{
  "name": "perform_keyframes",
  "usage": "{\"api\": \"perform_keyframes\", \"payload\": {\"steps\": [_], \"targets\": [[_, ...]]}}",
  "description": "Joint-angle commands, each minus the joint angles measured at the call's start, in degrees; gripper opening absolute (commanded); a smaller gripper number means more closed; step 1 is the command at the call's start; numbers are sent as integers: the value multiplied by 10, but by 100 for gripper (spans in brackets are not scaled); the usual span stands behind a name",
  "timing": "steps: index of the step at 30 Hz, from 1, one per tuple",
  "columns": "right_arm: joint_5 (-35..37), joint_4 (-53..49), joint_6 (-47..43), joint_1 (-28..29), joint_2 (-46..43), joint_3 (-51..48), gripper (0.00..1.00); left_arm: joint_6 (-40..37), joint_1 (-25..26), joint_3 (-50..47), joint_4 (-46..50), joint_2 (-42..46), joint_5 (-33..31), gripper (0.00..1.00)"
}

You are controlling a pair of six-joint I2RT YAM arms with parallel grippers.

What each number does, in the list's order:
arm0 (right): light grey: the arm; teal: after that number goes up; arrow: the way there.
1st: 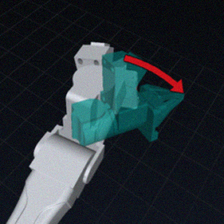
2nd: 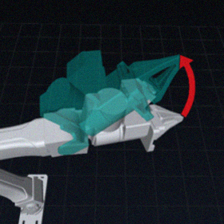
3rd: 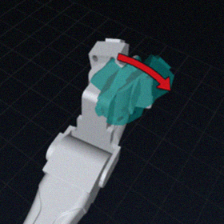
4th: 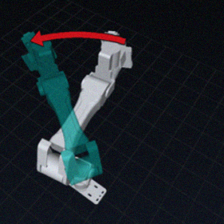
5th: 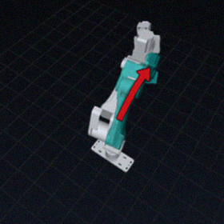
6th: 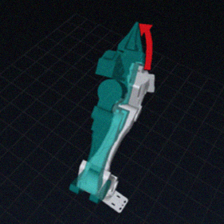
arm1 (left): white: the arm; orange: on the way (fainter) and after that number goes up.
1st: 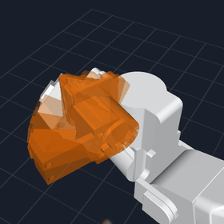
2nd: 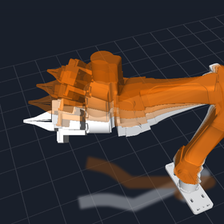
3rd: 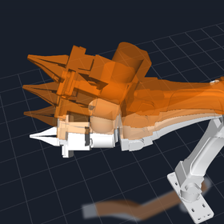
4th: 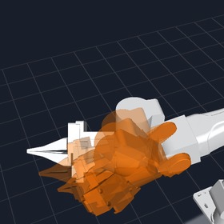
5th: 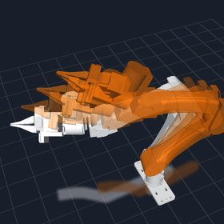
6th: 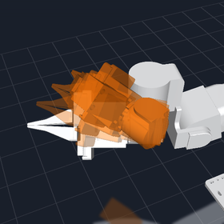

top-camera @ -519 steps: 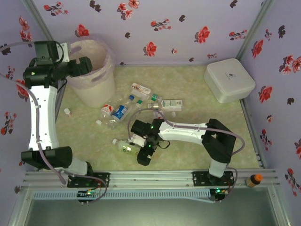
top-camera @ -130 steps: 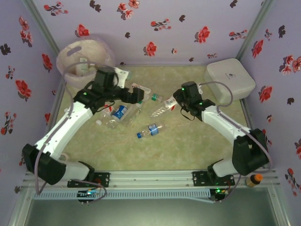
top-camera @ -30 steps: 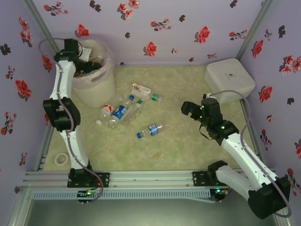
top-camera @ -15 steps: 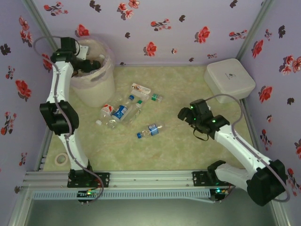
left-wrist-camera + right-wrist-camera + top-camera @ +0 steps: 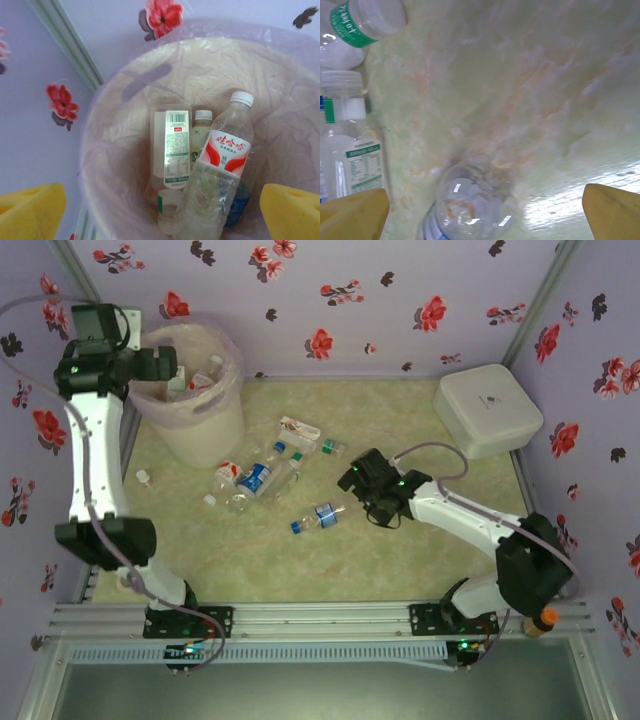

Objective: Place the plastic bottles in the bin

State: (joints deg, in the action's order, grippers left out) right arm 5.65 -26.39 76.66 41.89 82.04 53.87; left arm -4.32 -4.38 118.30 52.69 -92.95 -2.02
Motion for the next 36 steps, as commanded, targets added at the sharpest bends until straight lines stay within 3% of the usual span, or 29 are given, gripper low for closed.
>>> {"api": "perform_keyframes", "payload": {"steps": [1, 5, 12, 17, 25, 28, 31, 36], "targets": [[11, 11, 72, 18, 30, 12, 99, 41, 25, -71, -53, 75, -15, 100], [-5, 66, 132, 40, 65, -5, 99, 58, 90, -184, -90, 154, 10, 100], [-25, 79, 140, 52, 114, 8, 99, 117, 188, -348, -137, 247, 15, 100], [-23, 97, 145, 52, 138, 10, 86, 137, 240, -407, -128, 280, 21, 100], [-10, 83, 141, 49, 132, 10, 64, 205, 262, -481, -190, 284, 123, 100], [-7, 80, 104, 24, 107, 0, 53, 244, 273, -515, -247, 276, 167, 100], [-5, 95, 53, -12, 72, -25, 42, 255, 294, -516, -266, 250, 170, 100], [-74, 147, -100, -77, 14, -41, 33, 269, 340, -526, -318, 217, 205, 100]]}}
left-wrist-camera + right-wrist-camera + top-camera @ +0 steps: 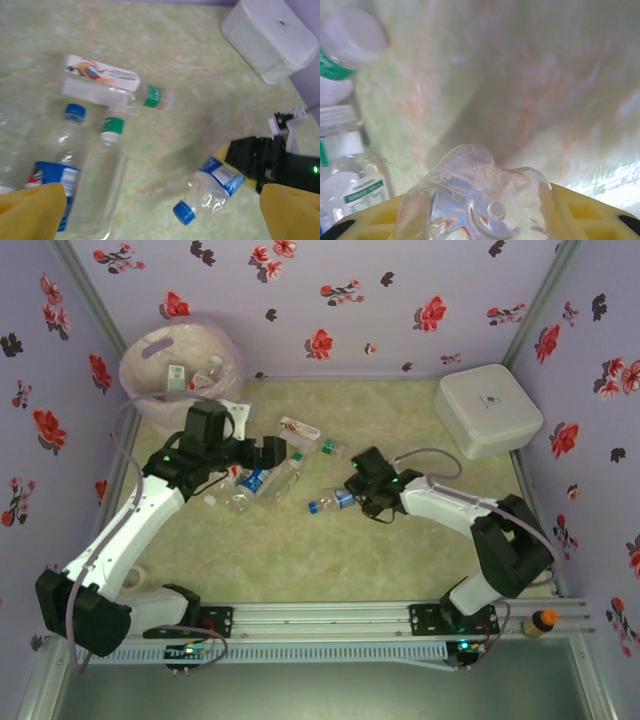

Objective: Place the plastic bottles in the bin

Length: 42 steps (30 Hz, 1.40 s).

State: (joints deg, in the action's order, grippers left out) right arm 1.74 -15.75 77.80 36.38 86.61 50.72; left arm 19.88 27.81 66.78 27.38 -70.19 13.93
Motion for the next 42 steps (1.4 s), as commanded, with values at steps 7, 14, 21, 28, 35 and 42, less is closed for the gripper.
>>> {"api": "perform_keyframes", "payload": {"steps": [7, 14, 21, 28, 35, 42], "targets": [[-149, -17, -365, -47, -46, 72, 29, -14, 93, 11, -96, -110, 107, 100], [-207, -26, -412, -53, -40, 109, 32, -73, 157, 52, -64, -168, 111, 100], [-244, 67, -355, -57, -39, 91, 32, -71, 166, 57, -62, -189, 72, 94], [-266, 124, -312, -68, -50, 82, 33, -86, 167, 55, -48, -196, 33, 100], [-264, 121, -306, -68, -58, 85, 34, -80, 168, 47, -73, -192, 21, 85], [-254, 111, -309, -69, -59, 83, 36, -73, 167, 42, -85, -186, 14, 57]]}}
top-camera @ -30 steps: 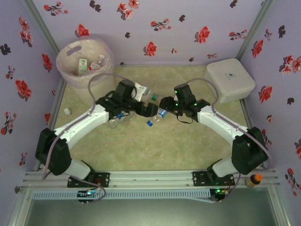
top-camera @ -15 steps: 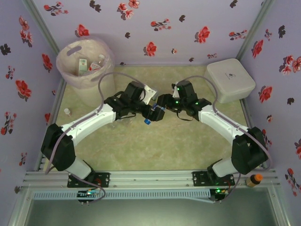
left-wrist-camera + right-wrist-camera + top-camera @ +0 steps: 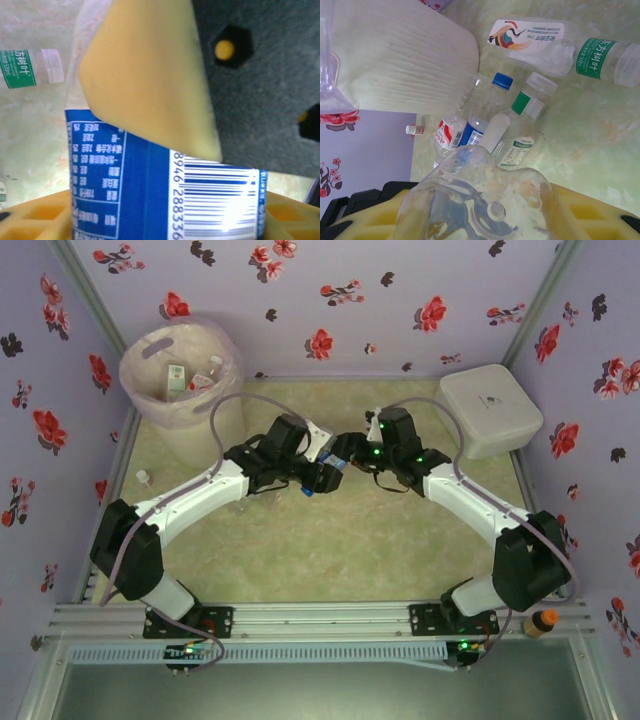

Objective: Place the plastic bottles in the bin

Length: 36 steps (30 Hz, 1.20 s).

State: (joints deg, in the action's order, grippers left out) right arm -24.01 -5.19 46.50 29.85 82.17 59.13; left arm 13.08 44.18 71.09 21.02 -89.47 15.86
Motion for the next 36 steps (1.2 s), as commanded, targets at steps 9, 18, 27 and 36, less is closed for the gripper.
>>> {"api": "perform_keyframes", "payload": {"steps": [9, 18, 27, 36], "targets": [[22, -95, -56, -29, -25, 43, 66, -10, 3, 5, -9, 21, -24, 55], [47, -196, -105, -101, -83, 52, 78, -33, -3, 42, 30, 41, -45, 53], [62, -234, -121, -169, -165, 0, 81, -100, -106, 237, 198, 69, -130, 51], [67, -231, -113, -173, -191, -45, 81, -142, -324, 477, 298, -34, -178, 42]]}}
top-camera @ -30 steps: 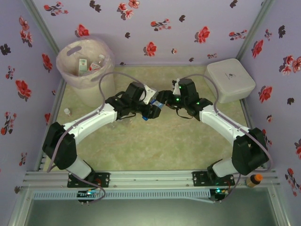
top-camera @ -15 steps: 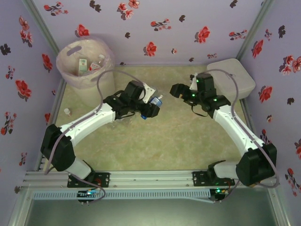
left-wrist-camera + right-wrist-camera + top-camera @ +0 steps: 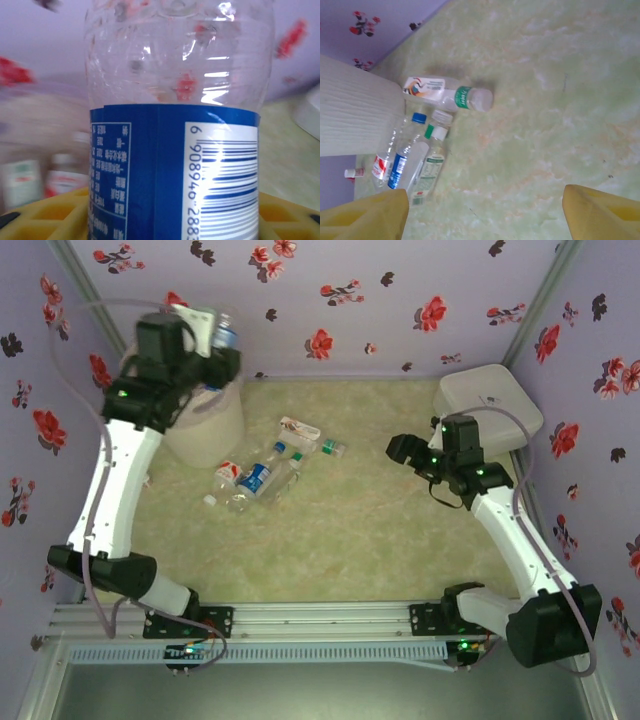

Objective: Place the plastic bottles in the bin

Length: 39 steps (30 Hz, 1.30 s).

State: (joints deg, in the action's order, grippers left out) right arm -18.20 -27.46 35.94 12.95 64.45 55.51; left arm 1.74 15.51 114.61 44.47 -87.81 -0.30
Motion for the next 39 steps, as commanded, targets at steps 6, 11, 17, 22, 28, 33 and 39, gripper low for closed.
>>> {"api": "perform_keyframes", "payload": {"steps": [6, 11, 17, 22, 28, 33, 39], "targets": [[34, -36, -18, -5, -30, -14, 81, -33, -122, 170, 126, -183, 2, 28], [41, -46, -23, -6, -30, -13, 81, -62, -132, 172, 142, -224, 20, 21], [36, -37, -17, -6, -23, -15, 81, -55, -141, 135, 139, -245, 42, 27], [41, -47, -18, -6, -25, -10, 81, -40, -141, 137, 135, -235, 63, 100], [26, -31, -12, -6, -13, -14, 81, -45, -141, 159, 151, -241, 67, 100], [4, -3, -32, -6, 2, -10, 81, -45, -141, 149, 146, -223, 67, 100], [0, 52, -116, 16, 60, 8, 82, -35, -141, 139, 150, -175, 67, 100]]}}
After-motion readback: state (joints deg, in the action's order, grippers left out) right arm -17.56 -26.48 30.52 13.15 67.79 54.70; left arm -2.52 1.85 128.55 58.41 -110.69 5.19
